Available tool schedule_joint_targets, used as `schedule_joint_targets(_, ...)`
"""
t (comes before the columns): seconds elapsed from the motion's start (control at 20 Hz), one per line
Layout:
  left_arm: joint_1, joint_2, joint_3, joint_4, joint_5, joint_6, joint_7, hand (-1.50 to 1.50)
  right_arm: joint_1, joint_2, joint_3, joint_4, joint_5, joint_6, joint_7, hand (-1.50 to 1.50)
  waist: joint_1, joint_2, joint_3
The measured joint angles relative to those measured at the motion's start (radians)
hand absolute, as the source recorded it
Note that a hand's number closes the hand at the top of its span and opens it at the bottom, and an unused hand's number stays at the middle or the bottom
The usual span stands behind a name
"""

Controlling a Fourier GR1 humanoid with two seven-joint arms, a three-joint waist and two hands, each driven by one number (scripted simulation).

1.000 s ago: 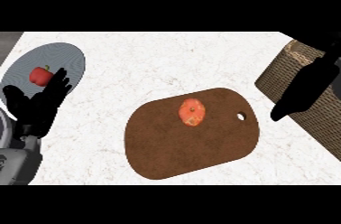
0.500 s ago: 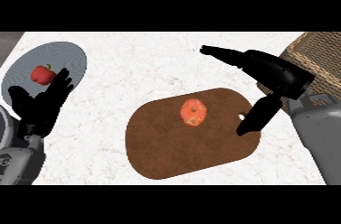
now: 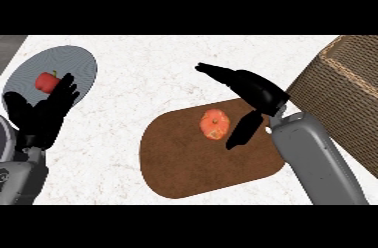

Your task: Pick the squash from the cutting board and place it in the basket

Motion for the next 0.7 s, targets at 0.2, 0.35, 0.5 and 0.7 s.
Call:
schedule_joint_targets(0.2,0.018,-0.012,0.013,0.0,-0.022,-0.01,-0.016,0.0,-0.025,0.013,0.006,0.093,0.055,0.009,-0.035,-1.5,0.0,0.0,0.0)
schedule_joint_targets(0.35,0.028,-0.016,0.023,-0.03,-0.023,-0.017,0.005,0.0,-0.013,0.014,0.025,0.161,0.115,-0.013,-0.09,-1.5,0.0,0.0,0.0)
schedule_joint_targets(0.5,0.042,-0.029,0.03,-0.055,-0.041,-0.021,0.016,0.0,-0.009,0.027,0.025,0.182,0.153,-0.007,-0.106,-1.5,-0.001,-0.001,0.0)
schedule_joint_targets(0.7,0.025,-0.046,0.05,-0.031,-0.057,-0.039,0.02,0.0,-0.002,0.039,0.007,0.19,0.189,0.003,-0.13,-1.5,-0.004,-0.001,0.0)
